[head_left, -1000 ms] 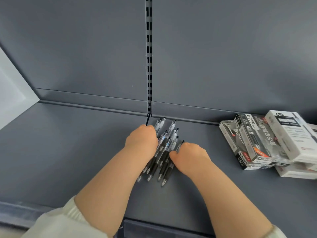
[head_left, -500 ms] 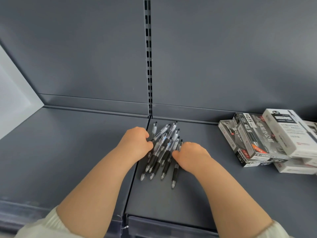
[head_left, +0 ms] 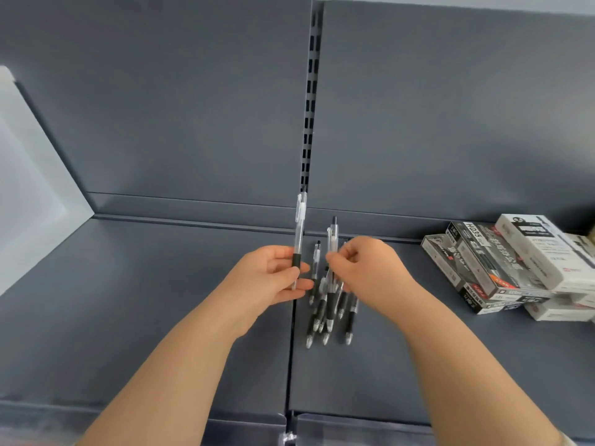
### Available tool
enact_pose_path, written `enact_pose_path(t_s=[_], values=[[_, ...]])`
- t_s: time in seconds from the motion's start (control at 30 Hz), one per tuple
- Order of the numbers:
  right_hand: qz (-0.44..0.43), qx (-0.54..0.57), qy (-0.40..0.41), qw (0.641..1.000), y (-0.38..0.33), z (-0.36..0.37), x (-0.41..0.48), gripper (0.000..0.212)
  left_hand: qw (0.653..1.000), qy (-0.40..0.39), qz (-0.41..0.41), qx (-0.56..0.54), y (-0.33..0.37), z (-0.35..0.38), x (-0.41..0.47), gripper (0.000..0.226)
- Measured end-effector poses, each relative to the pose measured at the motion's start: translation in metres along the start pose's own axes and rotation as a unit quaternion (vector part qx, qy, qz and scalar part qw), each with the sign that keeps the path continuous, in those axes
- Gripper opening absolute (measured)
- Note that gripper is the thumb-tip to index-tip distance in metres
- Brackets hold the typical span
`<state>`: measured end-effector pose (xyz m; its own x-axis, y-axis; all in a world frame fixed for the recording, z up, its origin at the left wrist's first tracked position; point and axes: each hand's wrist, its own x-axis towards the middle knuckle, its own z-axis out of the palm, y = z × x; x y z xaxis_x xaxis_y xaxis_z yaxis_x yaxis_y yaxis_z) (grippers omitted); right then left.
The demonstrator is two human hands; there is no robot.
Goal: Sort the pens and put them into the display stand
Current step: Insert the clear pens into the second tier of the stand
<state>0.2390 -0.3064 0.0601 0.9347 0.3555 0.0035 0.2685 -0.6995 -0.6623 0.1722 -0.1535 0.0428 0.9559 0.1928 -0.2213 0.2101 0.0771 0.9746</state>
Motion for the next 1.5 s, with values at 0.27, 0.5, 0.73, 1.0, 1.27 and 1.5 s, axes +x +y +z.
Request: enact_pose_path(t_s=[0.27,0.5,0.73,1.0,1.27,1.5], values=[[0.008,0.048,0.080,0.996,-0.067,0.045,-0.011,0.019,0.996,-0.065,-0.008,0.052,0.011,-0.076,-0.024,0.045],[-0.016,0.109,0.101,0.989,-0.144,0.119,-0.021,0.015,0.999,-0.022,0.026,0.039,0.004,-0.176,-0.046,0.010],[-0.030,0.111,0.085,0.990,-0.181,0.168,-0.032,0.020,0.989,0.006,0.071,0.127,-0.004,-0.236,-0.058,0.047],[-0.061,0.127,0.039,0.989,-0.186,0.172,-0.030,0.006,0.983,0.085,0.103,0.124,-0.005,-0.237,-0.065,0.014],[-0.072,0.165,0.032,0.983,-0.193,0.166,-0.016,0.012,0.968,0.131,0.142,0.163,0.024,-0.238,-0.063,0.019],[-0.108,0.175,0.056,0.977,-0.240,0.185,-0.015,0.011,0.962,0.136,0.203,0.125,0.040,-0.287,-0.070,0.023]])
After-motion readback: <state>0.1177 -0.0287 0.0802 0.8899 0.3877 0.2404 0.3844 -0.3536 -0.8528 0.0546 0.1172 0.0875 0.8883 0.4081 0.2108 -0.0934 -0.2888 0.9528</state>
